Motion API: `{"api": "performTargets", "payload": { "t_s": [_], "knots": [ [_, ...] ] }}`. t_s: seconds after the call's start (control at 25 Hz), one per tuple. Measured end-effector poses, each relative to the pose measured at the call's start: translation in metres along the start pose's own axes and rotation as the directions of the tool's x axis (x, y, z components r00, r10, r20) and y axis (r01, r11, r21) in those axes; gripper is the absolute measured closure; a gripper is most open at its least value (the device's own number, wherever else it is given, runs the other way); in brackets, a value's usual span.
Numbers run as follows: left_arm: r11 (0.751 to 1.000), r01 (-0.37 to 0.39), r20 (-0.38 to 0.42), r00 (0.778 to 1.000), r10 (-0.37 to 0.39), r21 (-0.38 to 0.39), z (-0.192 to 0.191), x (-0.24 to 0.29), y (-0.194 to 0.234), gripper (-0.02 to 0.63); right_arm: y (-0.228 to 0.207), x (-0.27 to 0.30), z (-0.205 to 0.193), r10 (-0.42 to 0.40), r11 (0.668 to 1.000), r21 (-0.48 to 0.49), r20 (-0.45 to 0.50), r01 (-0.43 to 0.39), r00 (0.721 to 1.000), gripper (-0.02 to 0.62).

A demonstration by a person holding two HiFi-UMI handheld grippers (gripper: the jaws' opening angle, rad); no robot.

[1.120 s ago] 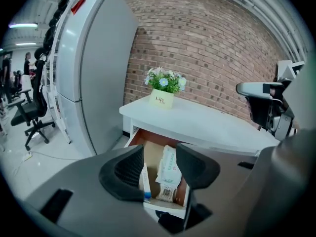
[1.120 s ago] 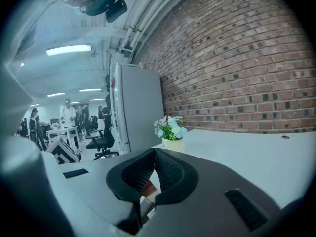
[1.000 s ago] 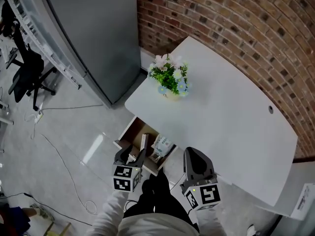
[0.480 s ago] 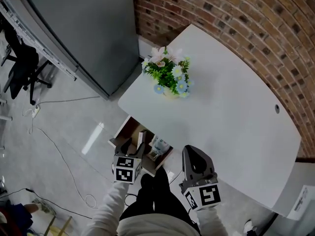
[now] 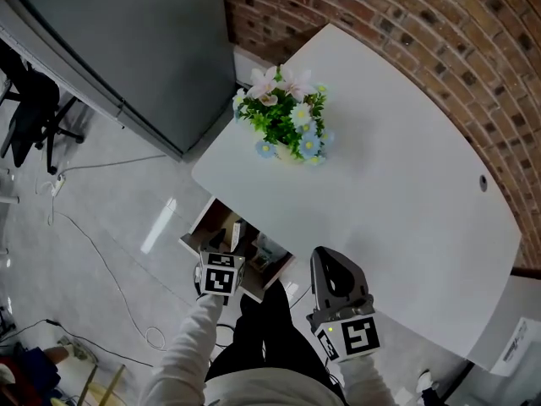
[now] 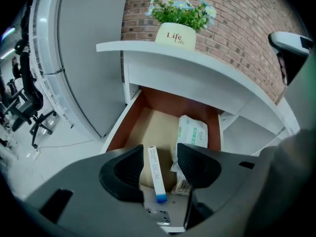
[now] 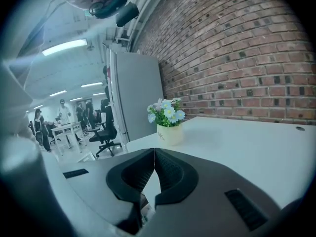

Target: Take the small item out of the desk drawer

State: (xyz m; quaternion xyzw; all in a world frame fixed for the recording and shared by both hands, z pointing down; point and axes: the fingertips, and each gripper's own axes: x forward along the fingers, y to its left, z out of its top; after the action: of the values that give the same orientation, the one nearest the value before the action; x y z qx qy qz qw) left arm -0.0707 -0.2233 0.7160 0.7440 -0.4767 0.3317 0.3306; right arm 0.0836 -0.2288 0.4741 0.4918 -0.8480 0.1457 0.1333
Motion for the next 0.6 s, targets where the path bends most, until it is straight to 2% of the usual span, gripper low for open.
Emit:
{"api": "performTargets", "payload": {
  "t_s": [0.32,0.6],
  "knots": [
    [0.999,-0.019,-0.104,0.994,0.016,-0.028,-0.025,0.042,0.009,0.382,-0.006,0.008,-0.009,0.005,1.0,0.017,-0.027,-0.004,1.0,0.568],
    [0.999,-0.017,-0.206,0.979,0.009,-0.04,-0.037,0.067,0.015,0.382,-0.014,0.018,-0.014,0.01,1.0,0.026,-0.043,-0.008,0.999,0.568]
  ]
}}
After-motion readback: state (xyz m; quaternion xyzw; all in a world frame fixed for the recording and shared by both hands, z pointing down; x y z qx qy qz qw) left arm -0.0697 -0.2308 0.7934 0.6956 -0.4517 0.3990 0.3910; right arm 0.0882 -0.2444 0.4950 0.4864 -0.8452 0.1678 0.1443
